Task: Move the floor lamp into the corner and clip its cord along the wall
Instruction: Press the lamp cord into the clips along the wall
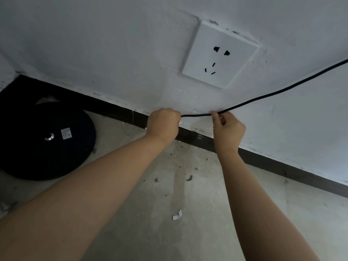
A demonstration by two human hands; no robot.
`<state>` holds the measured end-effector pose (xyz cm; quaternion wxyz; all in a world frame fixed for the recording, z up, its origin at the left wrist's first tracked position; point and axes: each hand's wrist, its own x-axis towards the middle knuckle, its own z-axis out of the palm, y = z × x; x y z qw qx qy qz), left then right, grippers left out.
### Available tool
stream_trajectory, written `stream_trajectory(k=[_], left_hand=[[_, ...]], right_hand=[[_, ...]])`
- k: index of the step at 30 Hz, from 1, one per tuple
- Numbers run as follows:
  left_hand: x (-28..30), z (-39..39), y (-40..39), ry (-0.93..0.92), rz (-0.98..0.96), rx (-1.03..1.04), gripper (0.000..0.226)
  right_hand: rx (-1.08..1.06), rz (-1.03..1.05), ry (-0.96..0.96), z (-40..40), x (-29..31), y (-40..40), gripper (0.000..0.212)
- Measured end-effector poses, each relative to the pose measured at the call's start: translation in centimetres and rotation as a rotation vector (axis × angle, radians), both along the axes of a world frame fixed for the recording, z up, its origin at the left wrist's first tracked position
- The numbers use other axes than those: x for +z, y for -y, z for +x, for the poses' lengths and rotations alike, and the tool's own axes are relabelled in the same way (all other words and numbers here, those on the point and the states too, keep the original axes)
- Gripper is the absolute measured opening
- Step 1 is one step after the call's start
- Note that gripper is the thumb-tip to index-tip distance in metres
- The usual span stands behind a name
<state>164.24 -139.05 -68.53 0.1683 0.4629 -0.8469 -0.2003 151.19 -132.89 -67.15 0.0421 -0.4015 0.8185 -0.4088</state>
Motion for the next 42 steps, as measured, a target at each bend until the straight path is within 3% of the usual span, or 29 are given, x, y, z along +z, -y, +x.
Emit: stream_trajectory(k=[2, 7, 15, 25, 32, 38, 42], left_hand=[[-0.1, 0.0, 0.0, -0.039, 0.014, 0.007, 0.018], [-0.4, 0.6, -0.9, -0.178, -0.012, -0.021, 0.021], [-0.8, 0.3, -0.9, -0.272, -0.068, -0.014, 0.009], [-1.5, -0.5, -0.8, -0.243, -0.051, -0.013, 0.011], [-1.8, -1.2, -0.4, -0.175, 0.034, 0.019, 0.022], [-0.3, -1.6, 0.4, -0.143, -0.171, 0.075, 0.013], [0.9, -1.3, -0.1, -0.126, -0.356, 0.087, 0.026]], right_hand=[[-0.007, -0.011, 0.030, 0.2, 0.0, 0.1, 0.031], [-0.040, -0.057, 0.399, -0.1, 0.1, 0.2, 0.032], [-0.061, -0.117, 0.589, -0.1, 1.4, 0.0, 0.030], [-0.087, -0.044, 0.595, 0.2, 1.3, 0.3, 0.034], [-0.087, -0.001, 0.511, 0.1, 0.8, -0.1, 0.018], [-0.183, -0.047, 0.600, -0.2, 0.8, 0.0, 0.031], [-0.222, -0.053, 0.614, -1.0, 0.6, -0.8, 0.032]])
